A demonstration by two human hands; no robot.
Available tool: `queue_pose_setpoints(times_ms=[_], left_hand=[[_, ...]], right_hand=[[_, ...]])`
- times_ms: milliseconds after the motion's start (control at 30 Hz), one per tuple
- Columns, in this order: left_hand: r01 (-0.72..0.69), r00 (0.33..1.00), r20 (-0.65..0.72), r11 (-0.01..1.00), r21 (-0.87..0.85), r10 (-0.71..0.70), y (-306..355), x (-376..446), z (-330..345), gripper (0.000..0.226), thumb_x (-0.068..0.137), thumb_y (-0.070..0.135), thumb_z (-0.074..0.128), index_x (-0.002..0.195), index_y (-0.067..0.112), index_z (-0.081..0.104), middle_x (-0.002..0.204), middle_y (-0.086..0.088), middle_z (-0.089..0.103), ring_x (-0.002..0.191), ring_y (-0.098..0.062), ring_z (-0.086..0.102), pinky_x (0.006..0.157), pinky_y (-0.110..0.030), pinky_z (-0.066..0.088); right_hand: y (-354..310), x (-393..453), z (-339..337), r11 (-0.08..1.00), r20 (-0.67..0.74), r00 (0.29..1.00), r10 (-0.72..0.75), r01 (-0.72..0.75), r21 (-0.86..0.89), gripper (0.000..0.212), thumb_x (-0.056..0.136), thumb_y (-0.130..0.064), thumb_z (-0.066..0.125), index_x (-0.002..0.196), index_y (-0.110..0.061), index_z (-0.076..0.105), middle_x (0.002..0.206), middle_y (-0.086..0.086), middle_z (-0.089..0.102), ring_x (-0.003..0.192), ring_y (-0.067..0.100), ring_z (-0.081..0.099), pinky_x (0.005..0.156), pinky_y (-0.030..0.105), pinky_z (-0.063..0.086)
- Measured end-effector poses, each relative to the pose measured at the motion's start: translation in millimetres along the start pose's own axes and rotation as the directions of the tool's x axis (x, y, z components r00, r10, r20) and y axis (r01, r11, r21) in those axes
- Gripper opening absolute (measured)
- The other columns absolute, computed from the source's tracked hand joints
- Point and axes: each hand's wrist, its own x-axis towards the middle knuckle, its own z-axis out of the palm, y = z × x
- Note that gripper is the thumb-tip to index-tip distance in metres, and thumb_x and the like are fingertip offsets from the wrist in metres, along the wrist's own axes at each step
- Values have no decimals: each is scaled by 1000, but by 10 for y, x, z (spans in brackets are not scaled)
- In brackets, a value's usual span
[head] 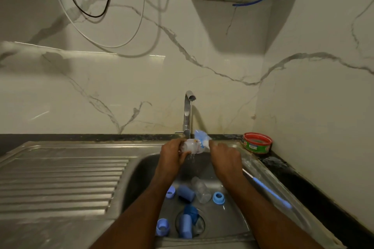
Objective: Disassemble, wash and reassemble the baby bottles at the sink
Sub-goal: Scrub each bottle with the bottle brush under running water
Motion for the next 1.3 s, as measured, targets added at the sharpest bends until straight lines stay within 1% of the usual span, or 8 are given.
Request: queue_pose_setpoints(times_ms=[133,233,400,500,633,767,867,1300], left_hand=[[86,990,-110,994,-63,-93,-7,4,-6,22,88,24,78,107,15,70,98,4,71,90,-12,70,81,-15,50],[192,979,-60,979,-62,-196,40,-11,7,27,87,28,79,109,19,69,95,10,66,88,-6,64,81,-18,49],[343,933,-71,931,-122,-353,72,16,40,15,91,29,74,89,15,69,85,-2,72,81,-14,68,72,-23,49],[389,920,26,907,-158,-390,62,0,81,23,91,40,73,86,17,71,81,2,75,77,-7,70,74,-24,57],[417,909,40,900,-128,-416,15,37,76,21,93,33,72,87,13,70,80,4,69,78,-10,66,74,-22,50],[424,905,82,870,-250,-418,101,-3,59,22,93,37,71,85,17,71,78,5,74,75,-4,71,68,-16,54],[473,877,88,822,-318,-471,116,6,47,20,97,35,67,83,21,70,78,5,73,78,-8,69,65,-17,48],[687,640,492,152,-711,-590,40,93,98,38,100,32,61,109,-4,69,100,-23,67,80,-25,63,81,-34,53]], right_hand=[[-117,-16,40,986,-43,987,-158,159,38,68,99,-25,56,158,-28,22,129,11,57,98,29,67,68,35,42],[-54,47,1,998,28,1000,-4,3,60,57,102,-26,54,154,-23,29,127,10,59,101,23,66,71,30,41],[-153,-54,148,980,-128,972,-198,198,-13,79,92,-22,70,159,-22,28,117,14,64,74,24,69,57,34,50],[-65,41,109,999,-18,1000,-25,25,24,68,103,-25,53,159,-21,14,131,14,57,97,23,67,73,33,52],[-186,-43,220,973,-97,972,-214,221,68,64,103,-40,50,158,-29,21,134,14,56,78,23,67,60,33,46],[2,72,100,994,-17,1000,11,-9,113,59,106,-37,41,159,-30,14,132,14,52,94,24,64,69,32,49],[-117,-38,171,966,-4,984,-180,177,189,69,103,-40,48,159,-36,8,141,16,46,98,27,65,76,38,55],[-6,11,161,977,-42,998,-45,53,208,79,101,-29,56,158,-38,2,133,12,45,88,20,60,66,30,44]])
